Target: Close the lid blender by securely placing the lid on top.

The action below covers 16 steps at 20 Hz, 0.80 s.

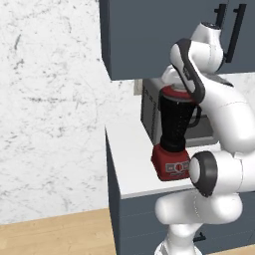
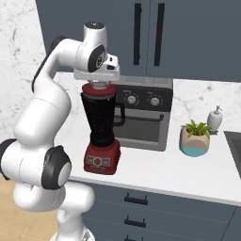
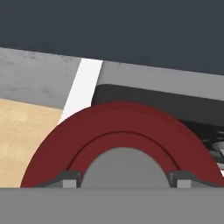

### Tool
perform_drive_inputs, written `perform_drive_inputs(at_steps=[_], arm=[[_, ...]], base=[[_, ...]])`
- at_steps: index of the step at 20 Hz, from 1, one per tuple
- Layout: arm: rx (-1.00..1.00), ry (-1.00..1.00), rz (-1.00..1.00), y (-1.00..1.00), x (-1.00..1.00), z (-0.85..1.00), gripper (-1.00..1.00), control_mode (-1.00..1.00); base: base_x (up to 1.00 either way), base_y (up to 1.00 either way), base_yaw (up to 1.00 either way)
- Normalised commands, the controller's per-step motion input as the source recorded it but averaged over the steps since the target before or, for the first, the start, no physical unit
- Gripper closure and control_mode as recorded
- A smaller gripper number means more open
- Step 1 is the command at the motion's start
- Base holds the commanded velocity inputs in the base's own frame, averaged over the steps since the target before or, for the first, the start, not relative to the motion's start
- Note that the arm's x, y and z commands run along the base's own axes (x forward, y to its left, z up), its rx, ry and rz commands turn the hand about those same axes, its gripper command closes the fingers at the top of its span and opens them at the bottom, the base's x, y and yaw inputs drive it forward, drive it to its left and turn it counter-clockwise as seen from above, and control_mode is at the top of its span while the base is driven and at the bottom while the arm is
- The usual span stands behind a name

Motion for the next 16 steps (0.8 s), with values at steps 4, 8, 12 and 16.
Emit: perform_drive_inputs(at_steps=[4,8,12,16], arm=[[0.0,-0.19,0.0,0.0,-0.05,-0.08,1.0,-1.0],[0.0,-0.17,0.0,0.0,-0.13,-0.16,1.0,-1.0],[0.0,-0.08,0.01,0.09,-0.03,-0.1,1.0,-1.0],[-0.04,0.0,0.02,0.3,0.02,0.03,1.0,-1.0]], base=[[0.0,0.0,0.0],[0.0,0.0,0.0],[0.0,0.0,0.0],[0.0,0.0,0.0]])
